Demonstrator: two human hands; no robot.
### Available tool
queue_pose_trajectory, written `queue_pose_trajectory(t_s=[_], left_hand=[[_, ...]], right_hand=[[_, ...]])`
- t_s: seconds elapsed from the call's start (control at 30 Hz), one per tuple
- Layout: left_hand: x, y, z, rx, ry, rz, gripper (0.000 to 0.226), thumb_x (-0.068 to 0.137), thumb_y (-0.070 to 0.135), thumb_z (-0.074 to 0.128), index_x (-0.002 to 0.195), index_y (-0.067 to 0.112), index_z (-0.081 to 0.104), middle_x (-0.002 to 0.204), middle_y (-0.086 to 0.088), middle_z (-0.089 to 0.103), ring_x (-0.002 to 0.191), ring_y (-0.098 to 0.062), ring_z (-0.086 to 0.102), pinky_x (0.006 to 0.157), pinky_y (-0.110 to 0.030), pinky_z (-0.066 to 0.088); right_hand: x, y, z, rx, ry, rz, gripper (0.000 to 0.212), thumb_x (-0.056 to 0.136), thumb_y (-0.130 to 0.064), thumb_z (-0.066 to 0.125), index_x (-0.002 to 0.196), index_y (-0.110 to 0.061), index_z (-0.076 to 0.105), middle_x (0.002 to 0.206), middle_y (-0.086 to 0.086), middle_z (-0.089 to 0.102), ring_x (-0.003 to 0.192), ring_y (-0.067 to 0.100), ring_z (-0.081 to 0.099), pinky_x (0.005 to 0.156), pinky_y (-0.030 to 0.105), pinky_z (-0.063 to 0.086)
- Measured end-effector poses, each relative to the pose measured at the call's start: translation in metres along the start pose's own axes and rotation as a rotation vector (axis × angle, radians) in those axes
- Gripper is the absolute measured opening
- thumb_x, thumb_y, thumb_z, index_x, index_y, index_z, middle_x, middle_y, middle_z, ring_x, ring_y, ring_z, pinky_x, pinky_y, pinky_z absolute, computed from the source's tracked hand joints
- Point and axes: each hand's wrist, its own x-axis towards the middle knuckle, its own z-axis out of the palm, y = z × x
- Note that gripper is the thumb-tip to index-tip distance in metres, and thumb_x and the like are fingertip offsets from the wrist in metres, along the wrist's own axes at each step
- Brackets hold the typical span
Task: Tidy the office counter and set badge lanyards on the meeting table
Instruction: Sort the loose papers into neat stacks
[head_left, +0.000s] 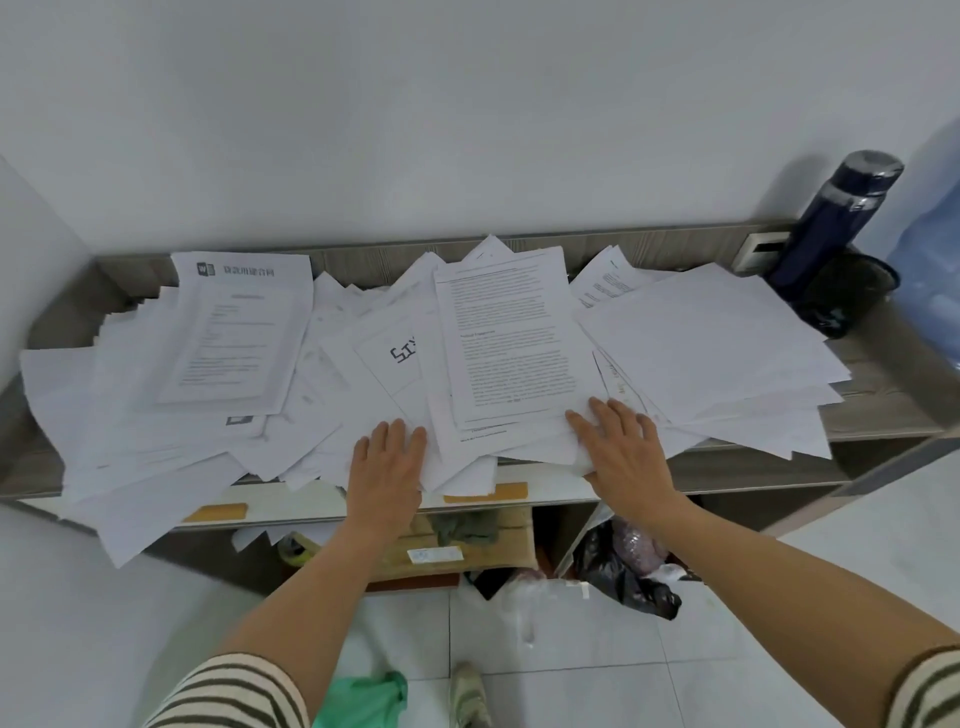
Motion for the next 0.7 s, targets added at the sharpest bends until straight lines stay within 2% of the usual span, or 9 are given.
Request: queue_pose_trajectory(t_s=[0.1,0.17,0.23,0.3,0.37,0.47,0.53,0.6,0.7], left_hand=[[0.002,-0.002,0.003,0.020,0.011,0.039,0.076,0.043,0.015,0.087,0.113,0.007,0.060,0.111,-0.018,0.059,0.099,-0.038,0.057,0.079,-0.046,0.050],[0.004,-0.002,-0.001,0.010,-0.005,0.057,0.073,0.039,0.014,0.088,0.107,0.009,0.062,0.104,-0.015,0.057,0.091,-0.035,0.056,0.070,-0.044,0.049],[0.013,-0.004,-0.019,0.023,-0.083,0.103,0.070,0.051,0.022,0.086,0.112,0.012,0.054,0.111,-0.012,0.050,0.096,-0.032,0.051,0.072,-0.041,0.045],[0.030,-0.008,-0.038,0.066,-0.245,0.149,0.070,0.073,0.034,0.075,0.131,0.016,0.039,0.130,-0.009,0.038,0.114,-0.029,0.042,0.085,-0.039,0.041],[0.047,-0.014,-0.064,0.066,-0.482,0.194,0.083,0.073,0.043,0.076,0.139,0.017,0.032,0.134,-0.007,0.037,0.119,-0.027,0.042,0.091,-0.038,0.041],[0.075,-0.015,-0.097,-0.020,-0.677,0.209,0.089,0.065,0.047,0.084,0.137,0.020,0.039,0.134,-0.003,0.047,0.119,-0.023,0.049,0.097,-0.036,0.042],[0.093,-0.009,-0.113,-0.087,-0.706,0.208,0.076,0.067,0.046,0.083,0.129,0.020,0.047,0.130,-0.001,0.052,0.115,-0.022,0.052,0.095,-0.033,0.043],[0.116,0.005,-0.129,-0.114,-0.631,0.229,0.053,0.072,0.043,0.081,0.110,0.021,0.051,0.114,0.000,0.059,0.098,-0.018,0.054,0.085,-0.030,0.045],[0.143,0.021,-0.141,-0.152,-0.491,0.237,0.034,0.078,0.040,0.074,0.092,0.023,0.048,0.093,0.003,0.057,0.083,-0.015,0.053,0.075,-0.029,0.045]], right_hand=[[0.003,0.002,0.001,-0.006,0.051,-0.035,0.090,0.052,-0.032,0.091,0.134,-0.020,0.057,0.135,0.017,0.055,0.121,0.038,0.053,0.093,0.052,0.046],[0.003,0.004,0.000,0.014,0.073,-0.036,0.091,0.049,-0.036,0.090,0.133,-0.023,0.056,0.133,0.014,0.056,0.120,0.037,0.054,0.092,0.051,0.047],[0.007,0.006,-0.007,0.049,0.019,-0.019,0.097,0.046,-0.042,0.090,0.133,-0.030,0.049,0.134,0.011,0.055,0.120,0.035,0.053,0.091,0.049,0.047],[0.015,0.009,-0.018,0.042,-0.069,-0.023,0.099,0.055,-0.052,0.083,0.140,-0.037,0.035,0.147,0.007,0.041,0.132,0.032,0.040,0.101,0.047,0.040],[0.021,0.014,-0.032,0.102,-0.188,-0.070,0.099,0.066,-0.062,0.073,0.148,-0.040,0.024,0.158,0.000,0.020,0.144,0.027,0.020,0.112,0.044,0.026],[0.023,0.025,-0.059,0.287,-0.358,-0.064,0.107,0.065,-0.064,0.074,0.152,-0.042,0.016,0.162,-0.009,0.009,0.149,0.016,0.009,0.118,0.040,0.017],[0.019,0.034,-0.072,0.399,-0.432,-0.036,0.110,0.064,-0.062,0.078,0.152,-0.044,0.014,0.162,-0.013,0.009,0.149,0.012,0.008,0.120,0.039,0.015],[0.014,0.049,-0.079,0.529,-0.466,0.020,0.109,0.063,-0.059,0.081,0.151,-0.044,0.019,0.159,-0.015,0.017,0.147,0.011,0.014,0.119,0.037,0.018],[0.013,0.068,-0.083,0.722,-0.388,0.124,0.088,0.066,-0.054,0.083,0.142,-0.039,0.040,0.142,-0.010,0.047,0.126,0.010,0.047,0.108,0.029,0.038]])
